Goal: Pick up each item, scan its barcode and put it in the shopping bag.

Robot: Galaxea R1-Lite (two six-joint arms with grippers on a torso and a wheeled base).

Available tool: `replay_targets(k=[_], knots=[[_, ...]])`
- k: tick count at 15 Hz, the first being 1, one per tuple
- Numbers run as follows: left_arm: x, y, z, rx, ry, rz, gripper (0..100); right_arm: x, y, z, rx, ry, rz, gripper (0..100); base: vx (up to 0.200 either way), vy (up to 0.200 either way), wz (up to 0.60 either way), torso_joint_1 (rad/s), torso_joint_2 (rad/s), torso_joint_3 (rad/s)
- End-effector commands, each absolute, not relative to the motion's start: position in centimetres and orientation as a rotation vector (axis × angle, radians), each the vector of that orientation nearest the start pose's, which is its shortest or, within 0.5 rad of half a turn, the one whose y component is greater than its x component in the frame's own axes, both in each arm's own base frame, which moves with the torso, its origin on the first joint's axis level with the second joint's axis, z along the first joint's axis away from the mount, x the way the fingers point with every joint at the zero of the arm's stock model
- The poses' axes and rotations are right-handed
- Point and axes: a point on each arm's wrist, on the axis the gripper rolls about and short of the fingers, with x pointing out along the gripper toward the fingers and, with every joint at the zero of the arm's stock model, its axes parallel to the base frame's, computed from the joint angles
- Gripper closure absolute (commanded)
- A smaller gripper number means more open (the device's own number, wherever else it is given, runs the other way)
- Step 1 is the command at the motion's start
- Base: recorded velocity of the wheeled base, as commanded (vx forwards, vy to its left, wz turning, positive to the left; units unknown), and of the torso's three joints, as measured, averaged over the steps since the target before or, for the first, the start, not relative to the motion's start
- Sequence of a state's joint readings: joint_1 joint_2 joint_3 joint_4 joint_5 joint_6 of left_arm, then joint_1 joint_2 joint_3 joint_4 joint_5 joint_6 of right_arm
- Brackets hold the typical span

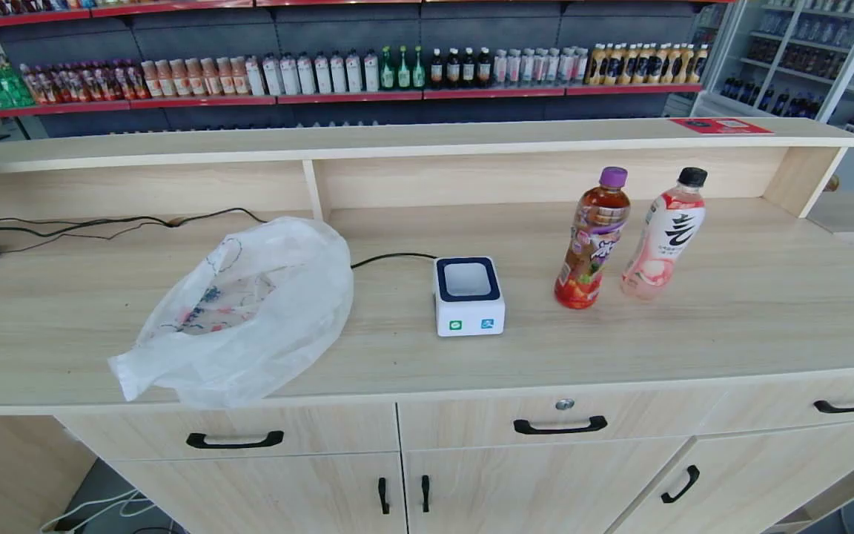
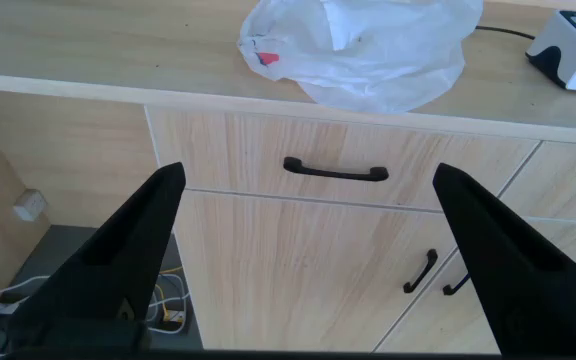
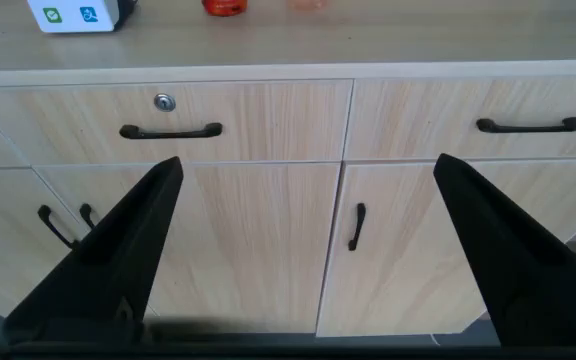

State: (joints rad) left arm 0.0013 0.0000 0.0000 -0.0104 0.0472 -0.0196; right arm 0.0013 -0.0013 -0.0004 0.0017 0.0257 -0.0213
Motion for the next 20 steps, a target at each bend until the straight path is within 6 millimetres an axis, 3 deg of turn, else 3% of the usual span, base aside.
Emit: replay_targets(k=[1, 2, 3, 5, 7, 9, 10, 11, 12, 15, 18, 20], knots=[[-2.3, 0.1, 7.7, -0.019, -0.011, 0.049, 0, -2.3, 0.1, 7.6, -0.035, -0.004, 0.029, 0, 0.000, 0.000, 0.00, 0.000, 0.00, 0.000], [-2.3, 0.1, 7.7, -0.017, -0.011, 0.049, 0, -2.6, 0.1, 8.7, -0.061, -0.053, 0.040, 0, 0.000, 0.000, 0.00, 0.000, 0.00, 0.000], [-2.3, 0.1, 7.7, -0.016, -0.011, 0.049, 0, -3.1, 0.2, 12.4, -0.083, -0.102, 0.088, 0, 0.000, 0.000, 0.00, 0.000, 0.00, 0.000], [-2.3, 0.1, 7.7, -0.016, -0.011, 0.049, 0, -1.4, 0.2, 20.4, -0.069, -0.116, 0.110, 0, 0.000, 0.000, 0.00, 0.000, 0.00, 0.000], [-2.3, 0.1, 7.7, -0.017, -0.011, 0.049, 0, 4.4, 0.3, 28.0, -0.028, -0.184, 0.114, 0, 0.000, 0.000, 0.00, 0.000, 0.00, 0.000], [-2.3, 0.1, 7.7, -0.017, -0.011, 0.049, 0, 11.9, 0.4, 33.0, -0.037, -0.339, 0.110, 0, 0.000, 0.000, 0.00, 0.000, 0.00, 0.000], [-2.3, 0.1, 7.7, -0.017, -0.011, 0.049, 0, 14.9, 0.4, 33.7, -0.037, -0.389, 0.107, 0, 0.000, 0.000, 0.00, 0.000, 0.00, 0.000], [-2.3, 0.1, 7.7, -0.017, -0.011, 0.049, 0, 14.9, 0.4, 33.7, -0.037, -0.389, 0.107, 0, 0.000, 0.000, 0.00, 0.000, 0.00, 0.000], [-2.3, 0.1, 7.7, -0.017, -0.011, 0.049, 0, 20.3, 0.5, 33.3, -0.041, -0.431, 0.109, 0, 0.000, 0.000, 0.00, 0.000, 0.00, 0.000], [-2.3, 0.1, 7.7, -0.017, -0.011, 0.049, 0, 25.9, 1.1, 31.1, -0.019, -0.385, 0.146, 0, 0.000, 0.000, 0.00, 0.000, 0.00, 0.000], [-2.3, 0.1, 7.7, -0.017, -0.013, 0.049, 0, 29.9, 1.3, 28.8, -0.013, -0.392, 0.174, 0, 0.000, 0.000, 0.00, 0.000, 0.00, 0.000], [-2.3, 0.1, 7.7, -0.017, -0.013, 0.049, 0, 31.0, 1.5, 27.2, -0.036, -0.372, 0.211, 0, 0.000, 0.000, 0.00, 0.000, 0.00, 0.000]])
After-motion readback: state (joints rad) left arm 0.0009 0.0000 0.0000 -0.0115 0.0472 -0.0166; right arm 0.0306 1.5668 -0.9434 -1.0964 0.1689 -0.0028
